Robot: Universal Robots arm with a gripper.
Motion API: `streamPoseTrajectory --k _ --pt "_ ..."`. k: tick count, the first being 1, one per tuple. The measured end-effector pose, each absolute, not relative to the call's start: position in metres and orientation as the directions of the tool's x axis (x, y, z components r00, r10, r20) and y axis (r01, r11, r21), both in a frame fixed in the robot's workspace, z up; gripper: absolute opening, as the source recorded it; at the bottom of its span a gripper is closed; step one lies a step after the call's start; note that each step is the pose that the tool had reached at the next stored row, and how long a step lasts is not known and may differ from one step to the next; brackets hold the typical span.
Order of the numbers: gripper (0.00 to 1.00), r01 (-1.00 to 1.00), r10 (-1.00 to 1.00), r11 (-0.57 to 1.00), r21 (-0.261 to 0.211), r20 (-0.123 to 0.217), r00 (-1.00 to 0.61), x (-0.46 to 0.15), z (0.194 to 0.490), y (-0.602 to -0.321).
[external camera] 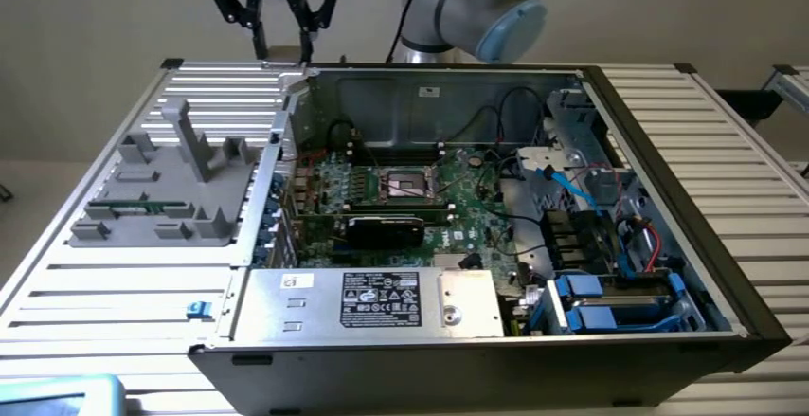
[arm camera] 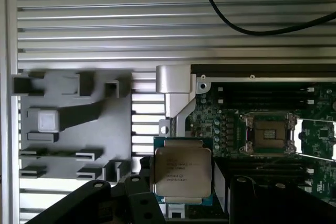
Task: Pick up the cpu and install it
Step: 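Pick up the cpu and move it towards the insertion slot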
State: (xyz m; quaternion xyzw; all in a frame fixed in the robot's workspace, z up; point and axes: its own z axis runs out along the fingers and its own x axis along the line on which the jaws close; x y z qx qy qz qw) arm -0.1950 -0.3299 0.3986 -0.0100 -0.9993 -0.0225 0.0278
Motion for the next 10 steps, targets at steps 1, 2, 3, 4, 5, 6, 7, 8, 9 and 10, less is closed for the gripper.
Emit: streamPoseTrajectory --k 1,2,3,4,5,6,7,8,9,10 --pt "0.54 0.021 0.019 0.999 0.044 0.056 -0.998 -0.191 0.399 -0.33" --pt "0.54 0.021 0.019 0.999 0.044 0.056 -0.998 -0.186 0.399 -0.33" --pt "0.54 0.021 0.019 0.999 0.044 0.056 -0.998 -0.182 0.399 -0.33" --pt "0.54 0.021 0.019 0.999 0.044 0.056 -0.998 -0.177 0.399 -0.33" --pt "0.54 0.021 0.019 0.999 0.044 0.056 -0.998 -0.172 0.399 -0.33" --pt "0.54 0.021 0.019 0.999 0.044 0.056 -0.998 -0.168 0.399 -0.33" --pt "0.54 0.021 0.019 0.999 0.044 0.056 -0.998 -0.163 0.399 -0.33" --pt "0.54 0.021 0.019 0.999 0.044 0.056 -0.998 -0.159 0.399 -0.33" --pt "0.54 0.021 0.019 0.999 0.044 0.056 -0.998 -0.154 0.399 -0.33" --pt "0.54 0.021 0.019 0.999 0.044 0.056 -0.998 -0.15 0.399 -0.33"
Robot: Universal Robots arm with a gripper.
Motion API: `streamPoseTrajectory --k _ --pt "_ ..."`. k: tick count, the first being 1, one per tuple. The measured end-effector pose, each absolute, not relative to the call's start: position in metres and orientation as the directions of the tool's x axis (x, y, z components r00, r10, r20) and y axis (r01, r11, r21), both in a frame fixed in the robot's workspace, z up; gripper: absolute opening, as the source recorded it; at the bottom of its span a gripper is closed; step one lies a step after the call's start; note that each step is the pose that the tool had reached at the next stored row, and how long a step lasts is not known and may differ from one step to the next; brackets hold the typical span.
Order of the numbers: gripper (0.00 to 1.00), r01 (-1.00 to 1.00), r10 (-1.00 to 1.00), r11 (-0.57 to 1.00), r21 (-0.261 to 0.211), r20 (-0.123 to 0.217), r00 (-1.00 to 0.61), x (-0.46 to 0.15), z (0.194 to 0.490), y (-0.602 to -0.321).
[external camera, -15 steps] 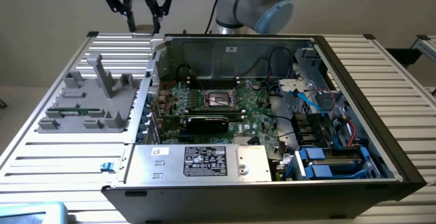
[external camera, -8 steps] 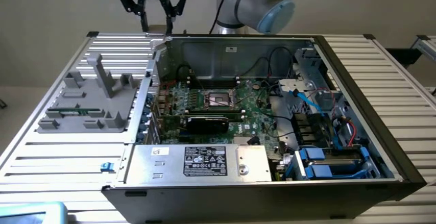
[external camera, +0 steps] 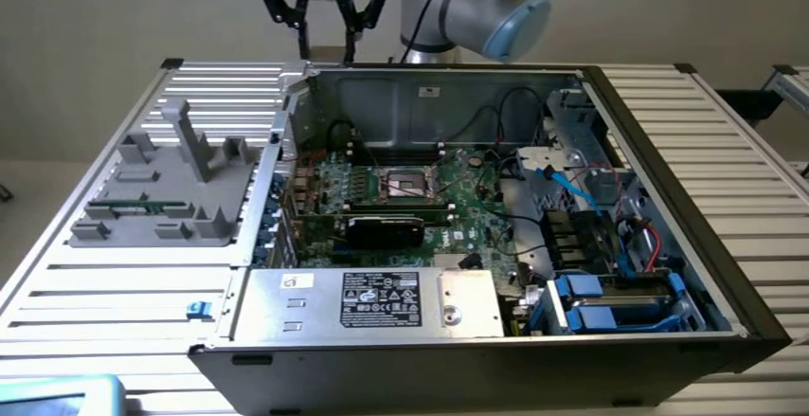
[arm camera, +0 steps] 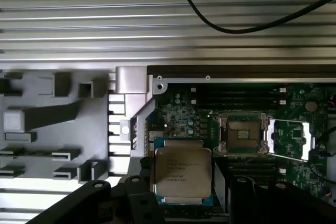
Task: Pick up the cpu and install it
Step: 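Pick up the cpu and move it towards the insertion slot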
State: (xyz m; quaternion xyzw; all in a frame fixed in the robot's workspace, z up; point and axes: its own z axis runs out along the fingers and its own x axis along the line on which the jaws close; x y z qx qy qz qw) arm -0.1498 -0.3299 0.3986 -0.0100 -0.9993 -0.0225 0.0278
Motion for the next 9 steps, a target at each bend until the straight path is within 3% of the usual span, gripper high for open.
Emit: streamPoseTrajectory --k 9 --pt "0.54 0.021 0.019 0.999 0.045 0.041 -0.999 -0.125 0.399 -0.33"
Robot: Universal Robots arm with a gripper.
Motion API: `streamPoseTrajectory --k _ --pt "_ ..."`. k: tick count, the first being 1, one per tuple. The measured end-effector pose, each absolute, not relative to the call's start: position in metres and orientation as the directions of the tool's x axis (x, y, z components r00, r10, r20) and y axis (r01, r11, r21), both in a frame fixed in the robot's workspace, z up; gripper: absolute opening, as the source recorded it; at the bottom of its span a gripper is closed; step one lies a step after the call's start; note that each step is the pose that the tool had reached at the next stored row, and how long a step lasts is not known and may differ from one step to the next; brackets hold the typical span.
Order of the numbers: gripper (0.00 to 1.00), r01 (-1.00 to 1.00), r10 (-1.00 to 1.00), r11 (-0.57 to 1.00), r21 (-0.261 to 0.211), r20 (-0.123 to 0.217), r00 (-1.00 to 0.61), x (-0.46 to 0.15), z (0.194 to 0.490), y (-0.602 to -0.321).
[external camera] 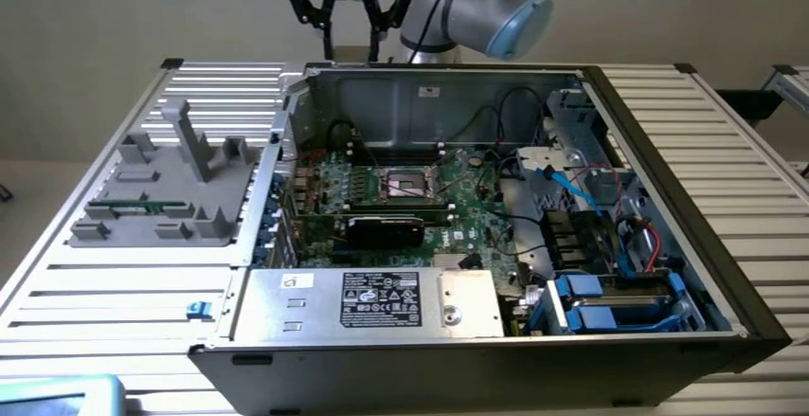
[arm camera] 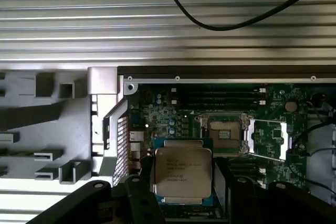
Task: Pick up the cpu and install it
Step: 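Pick up the cpu and move it towards the insertion slot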
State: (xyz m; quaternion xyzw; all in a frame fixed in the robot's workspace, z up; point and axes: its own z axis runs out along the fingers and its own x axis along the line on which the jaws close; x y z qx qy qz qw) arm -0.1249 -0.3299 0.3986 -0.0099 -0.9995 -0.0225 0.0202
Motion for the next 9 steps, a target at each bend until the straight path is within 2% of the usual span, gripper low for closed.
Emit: streamPoseTrajectory --k 4,9 --pt "0.54 0.022 0.021 0.999 0.046 0.014 -1.0 -0.1218 0.3984 -0.3299" --pt "0.54 0.024 0.024 0.999 0.046 0.004 -1.0 -0.1145 0.3981 -0.3299"
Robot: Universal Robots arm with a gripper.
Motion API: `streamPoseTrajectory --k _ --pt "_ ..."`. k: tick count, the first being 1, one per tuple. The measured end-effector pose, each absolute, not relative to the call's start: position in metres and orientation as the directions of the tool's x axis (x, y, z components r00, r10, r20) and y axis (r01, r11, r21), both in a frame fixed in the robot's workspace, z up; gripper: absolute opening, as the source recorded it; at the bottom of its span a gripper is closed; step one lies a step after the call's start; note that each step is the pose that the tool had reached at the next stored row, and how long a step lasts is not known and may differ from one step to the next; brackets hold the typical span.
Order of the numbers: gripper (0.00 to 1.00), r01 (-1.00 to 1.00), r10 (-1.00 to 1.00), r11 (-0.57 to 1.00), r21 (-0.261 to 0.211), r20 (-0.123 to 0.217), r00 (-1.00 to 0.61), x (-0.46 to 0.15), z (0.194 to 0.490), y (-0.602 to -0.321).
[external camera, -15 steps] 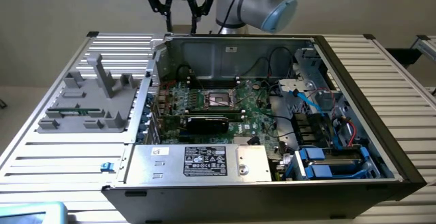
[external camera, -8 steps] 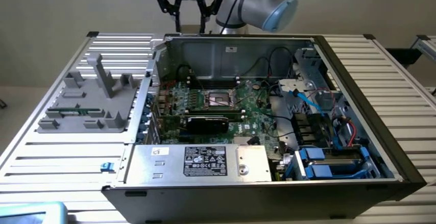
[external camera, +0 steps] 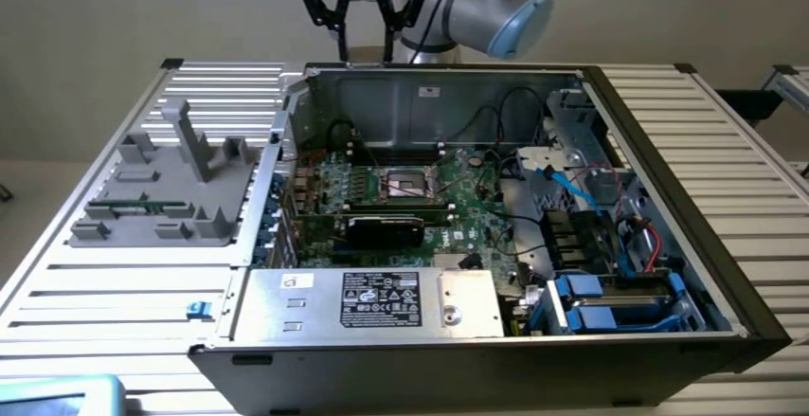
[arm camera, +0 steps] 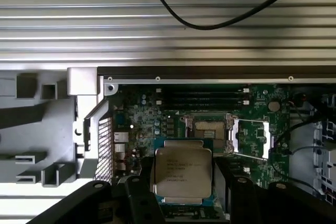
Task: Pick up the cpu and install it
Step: 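Pick up the cpu and move it towards the insertion slot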
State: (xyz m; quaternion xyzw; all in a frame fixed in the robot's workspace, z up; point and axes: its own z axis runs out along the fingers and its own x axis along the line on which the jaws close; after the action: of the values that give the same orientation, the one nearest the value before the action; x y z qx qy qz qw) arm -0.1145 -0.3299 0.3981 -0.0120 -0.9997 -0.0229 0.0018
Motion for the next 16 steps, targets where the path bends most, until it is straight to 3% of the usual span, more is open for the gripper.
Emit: streamPoseTrajectory --k 16 --pt "0.54 0.045 0.045 0.998 0.047 0.0 -0.999 -0.09 0.389 -0.328"
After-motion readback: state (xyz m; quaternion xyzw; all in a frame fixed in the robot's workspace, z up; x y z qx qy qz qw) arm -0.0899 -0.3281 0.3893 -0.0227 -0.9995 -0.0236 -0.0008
